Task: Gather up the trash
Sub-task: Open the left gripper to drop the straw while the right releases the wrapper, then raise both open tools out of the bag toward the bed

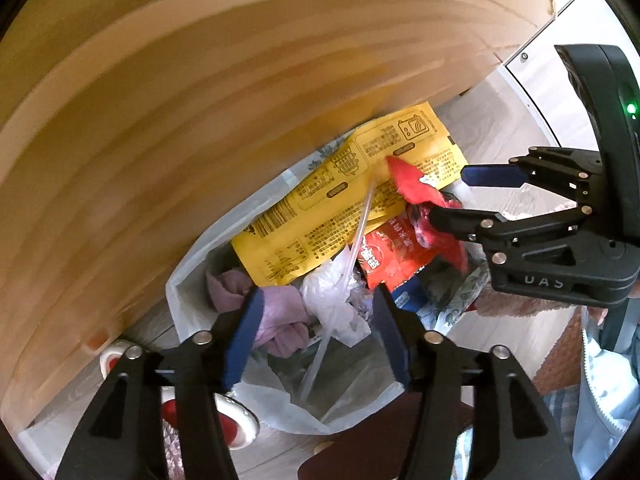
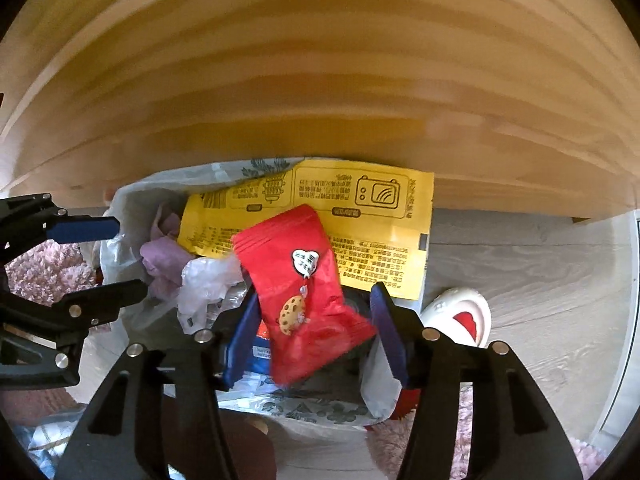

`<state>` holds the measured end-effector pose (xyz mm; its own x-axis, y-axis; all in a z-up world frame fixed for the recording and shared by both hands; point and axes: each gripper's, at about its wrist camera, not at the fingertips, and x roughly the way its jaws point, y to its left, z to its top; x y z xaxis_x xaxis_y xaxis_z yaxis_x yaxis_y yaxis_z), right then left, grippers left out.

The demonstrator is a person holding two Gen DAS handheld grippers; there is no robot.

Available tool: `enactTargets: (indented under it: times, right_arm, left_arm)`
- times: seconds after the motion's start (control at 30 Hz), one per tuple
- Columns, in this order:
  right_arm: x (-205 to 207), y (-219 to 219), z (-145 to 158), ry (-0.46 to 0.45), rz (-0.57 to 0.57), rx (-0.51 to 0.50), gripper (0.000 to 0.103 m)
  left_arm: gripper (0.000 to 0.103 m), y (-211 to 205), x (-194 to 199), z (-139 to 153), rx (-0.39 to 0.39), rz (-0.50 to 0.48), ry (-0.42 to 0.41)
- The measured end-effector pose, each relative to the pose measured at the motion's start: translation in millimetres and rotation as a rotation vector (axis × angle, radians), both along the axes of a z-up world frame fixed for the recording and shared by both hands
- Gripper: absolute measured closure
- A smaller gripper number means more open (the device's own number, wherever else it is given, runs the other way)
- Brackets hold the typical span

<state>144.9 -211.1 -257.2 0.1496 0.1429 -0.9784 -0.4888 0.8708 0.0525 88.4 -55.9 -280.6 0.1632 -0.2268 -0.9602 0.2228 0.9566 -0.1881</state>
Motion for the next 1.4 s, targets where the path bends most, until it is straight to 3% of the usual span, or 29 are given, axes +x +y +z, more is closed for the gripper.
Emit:
enactTargets:
  times: [0.2,0.37,0.43,0.5,0.63,1.4]
  right_arm:
    - [-5,-2,12,-0.047,-0.003,0.013,0.033]
    - [-7,-1,17,-0.085,-0.001,-0.009,0.018]
    - [-8,-2,18,-0.091,-0.004,-0.009,0.016]
    - [-8,-3,19,-0.098,-0.010,-0.006,0.013]
    - [-9,-5,23,-0.120,-0.011,-0.002,0.011]
    - [-24,-13,52,-0.214,-0.029,0.041,0.009]
  left_arm:
    - [0.028,8,-3,12,0.018,0.040,-0.037]
    - [0.027,15,-5,18,0.007,0.070,-0.049]
    - [0.026,16,-6,21,0.007,0.076,-0.058]
    - [0.016,17,-9,24,0.010,0.082,-0.075]
    - [0.008,18,-12,29,0.032,0.100,-0.122]
    - [0.008,25,-26,60,-0.021,0.165,-0.212]
